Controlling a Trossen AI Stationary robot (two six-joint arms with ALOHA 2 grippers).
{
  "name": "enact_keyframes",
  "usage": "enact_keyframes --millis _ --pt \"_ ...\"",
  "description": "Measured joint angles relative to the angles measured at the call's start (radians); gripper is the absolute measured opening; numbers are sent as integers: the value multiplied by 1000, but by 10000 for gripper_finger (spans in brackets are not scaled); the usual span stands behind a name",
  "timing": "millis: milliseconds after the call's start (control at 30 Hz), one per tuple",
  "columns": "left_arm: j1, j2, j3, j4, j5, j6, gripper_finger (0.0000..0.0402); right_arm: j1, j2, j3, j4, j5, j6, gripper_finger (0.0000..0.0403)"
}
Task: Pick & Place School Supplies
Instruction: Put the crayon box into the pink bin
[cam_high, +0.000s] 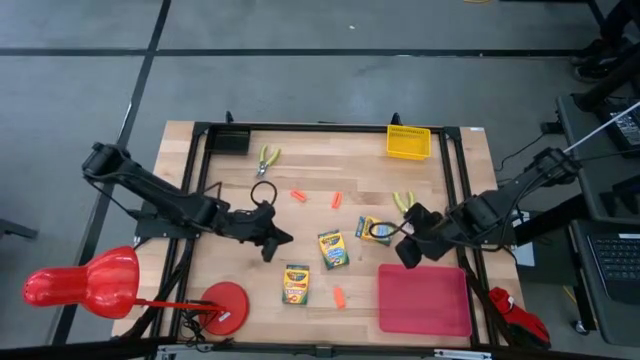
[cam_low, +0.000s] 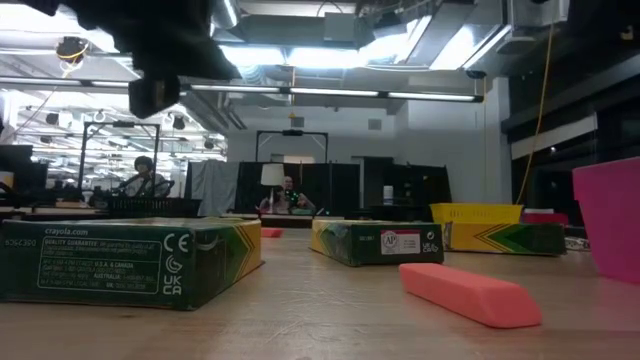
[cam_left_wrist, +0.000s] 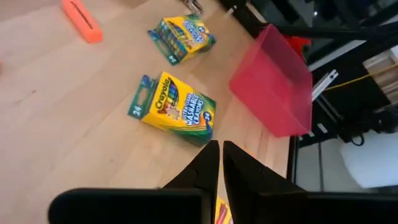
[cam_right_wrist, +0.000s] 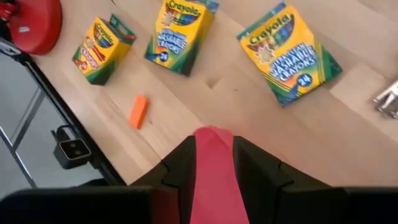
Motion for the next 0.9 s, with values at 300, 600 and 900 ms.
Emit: enact_keyframes --millis 300,600,900 --pt "17 177 0 189 73 -114 47 2 27 0 178 108 -8 107" --pt "46 298 0 330 233 -93 16 -6 41 0 317 120 -4 107" --pt "4 298 185 -70 146 272 4 -6 132 0 468 103 -20 107"
